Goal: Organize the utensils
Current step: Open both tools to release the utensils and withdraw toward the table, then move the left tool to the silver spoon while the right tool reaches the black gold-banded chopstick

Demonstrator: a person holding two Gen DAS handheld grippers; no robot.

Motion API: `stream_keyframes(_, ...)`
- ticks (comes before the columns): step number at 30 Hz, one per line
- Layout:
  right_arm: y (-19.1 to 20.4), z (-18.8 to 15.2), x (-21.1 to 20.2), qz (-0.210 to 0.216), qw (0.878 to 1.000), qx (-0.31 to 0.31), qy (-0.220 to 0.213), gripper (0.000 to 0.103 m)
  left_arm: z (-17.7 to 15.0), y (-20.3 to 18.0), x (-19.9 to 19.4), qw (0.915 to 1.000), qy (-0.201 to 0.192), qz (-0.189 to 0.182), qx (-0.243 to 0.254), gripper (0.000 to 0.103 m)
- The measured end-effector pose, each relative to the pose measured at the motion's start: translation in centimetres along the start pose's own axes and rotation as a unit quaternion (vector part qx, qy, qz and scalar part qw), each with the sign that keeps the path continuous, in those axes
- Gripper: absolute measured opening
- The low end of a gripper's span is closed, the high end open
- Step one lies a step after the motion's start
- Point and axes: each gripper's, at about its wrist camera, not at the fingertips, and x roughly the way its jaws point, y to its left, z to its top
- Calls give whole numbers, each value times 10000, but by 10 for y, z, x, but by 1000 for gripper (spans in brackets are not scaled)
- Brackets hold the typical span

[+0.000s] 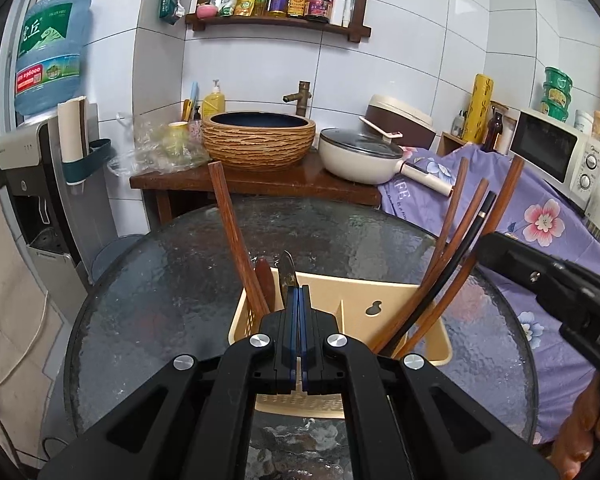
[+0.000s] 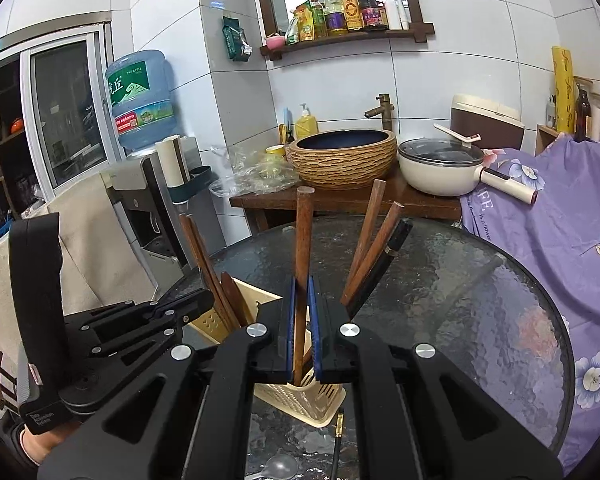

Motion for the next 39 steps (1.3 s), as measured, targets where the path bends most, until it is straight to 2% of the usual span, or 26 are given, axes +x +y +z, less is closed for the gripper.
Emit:
stream_keyframes(4,-2,-1,-1,-19,10000,38,-52,11,-1,-5,-2,9999,-27,-21,138,1)
stream_keyframes(5,-4,-2,-2,-25,10000,46,-73,23,-2,-6,-3,9998,-34,-35,177,2)
stream_keyframes(6,-4,-3,-4,-49,9999,59,-104,47,-3,-7,-4,9998,-32,-57,212,4)
stream_keyframes(7,-6,-4,-6,-83,9998,83,-168,57,-5,-9,-5,9997,-39,-70,245,7)
stream_keyframes(8,-6,-5,-9,-104,9996,102,-242,60,-7,-10,-6,9995,-57,-67,294,14)
stream_keyframes(9,-7,-6,-13,-125,9994,102,-311,60,-8,-11,-8,9994,-76,-51,324,24)
stream_keyframes(11,-8,-10,-17,-97,9994,94,-312,60,-12,-13,-12,9992,-138,-30,369,36)
stream_keyframes(16,-16,-24,-29,-126,9991,128,-388,60,-26,-15,-23,9986,-217,-56,484,54)
stream_keyframes(17,-17,-28,-31,-133,9991,130,-386,60,-31,-15,-25,9986,-219,-60,478,60)
stream_keyframes(24,-30,-69,-32,-222,9995,221,84,67,-68,-10,-31,9982,13,-252,537,90)
stream_keyframes(26,-33,-84,-27,-241,9990,196,311,68,-86,-8,-29,9974,184,-305,630,94)
stream_keyframes(30,-41,-123,-11,-254,9960,236,829,69,-120,-7,-24,9942,478,-378,889,95)
stream_keyframes(35,-50,-157,7,-262,9907,409,1271,74,-156,-16,-19,9897,548,-466,1240,96)
stream_keyframes(39,-45,-169,19,-311,9874,246,1529,77,-169,-23,-16,9871,574,-278,1467,96)
